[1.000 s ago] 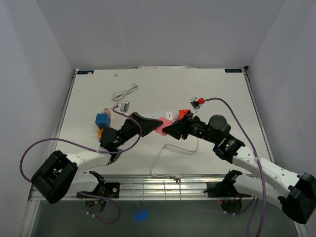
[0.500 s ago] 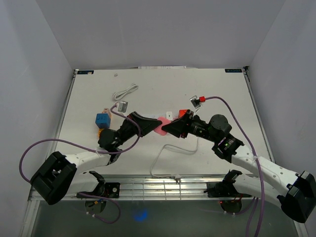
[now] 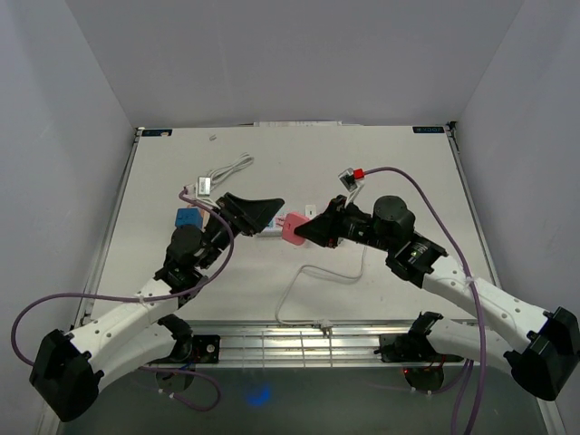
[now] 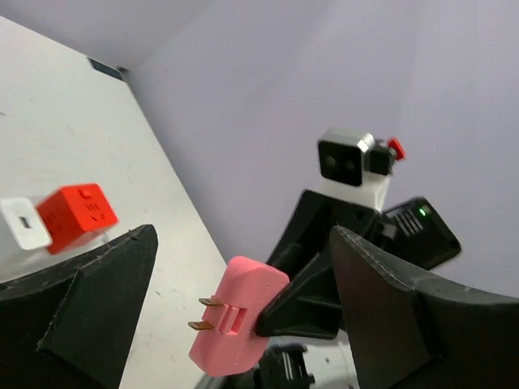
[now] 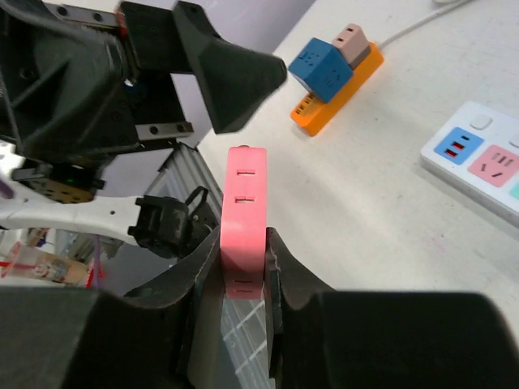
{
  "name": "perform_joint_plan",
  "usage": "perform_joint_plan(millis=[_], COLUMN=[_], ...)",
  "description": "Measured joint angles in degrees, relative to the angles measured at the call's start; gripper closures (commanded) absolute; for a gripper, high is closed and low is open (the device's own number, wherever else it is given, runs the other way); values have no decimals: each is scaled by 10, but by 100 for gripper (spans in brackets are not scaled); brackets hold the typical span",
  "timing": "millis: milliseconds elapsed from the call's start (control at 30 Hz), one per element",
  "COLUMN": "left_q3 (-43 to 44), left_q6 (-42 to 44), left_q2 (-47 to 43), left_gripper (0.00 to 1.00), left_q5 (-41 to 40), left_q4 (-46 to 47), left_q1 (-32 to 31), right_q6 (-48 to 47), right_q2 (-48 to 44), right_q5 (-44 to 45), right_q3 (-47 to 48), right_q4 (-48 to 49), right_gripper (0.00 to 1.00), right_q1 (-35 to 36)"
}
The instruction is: Insert the plug
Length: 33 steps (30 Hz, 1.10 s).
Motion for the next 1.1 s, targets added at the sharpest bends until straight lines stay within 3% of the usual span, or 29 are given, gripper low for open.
perform_joint_plan(millis=[200,400,567,767,1100], left_q3=[53,90,94,95,180], left_q6=[16,-10,-33,-53,-62], left_q2=[-25,19,82,173,350], left_gripper=[2,2,2,2,2], left_q5=[-148,-272,-272,-245,-223], left_q4=[-174,-343,-384,-365,-355], left_q1=[4,14,48,106,122], right_q6=[-85,-199,-294,-411,-593], right_q2=[66,152,203,283,439], right_q5=[39,74,122,162,157], right_q3=[125,258,303,358,517], right_q4=[-143,-267,-332,-389,-477], right_gripper=[92,92,92,92,92], right_q1=[0,2,4,7,7])
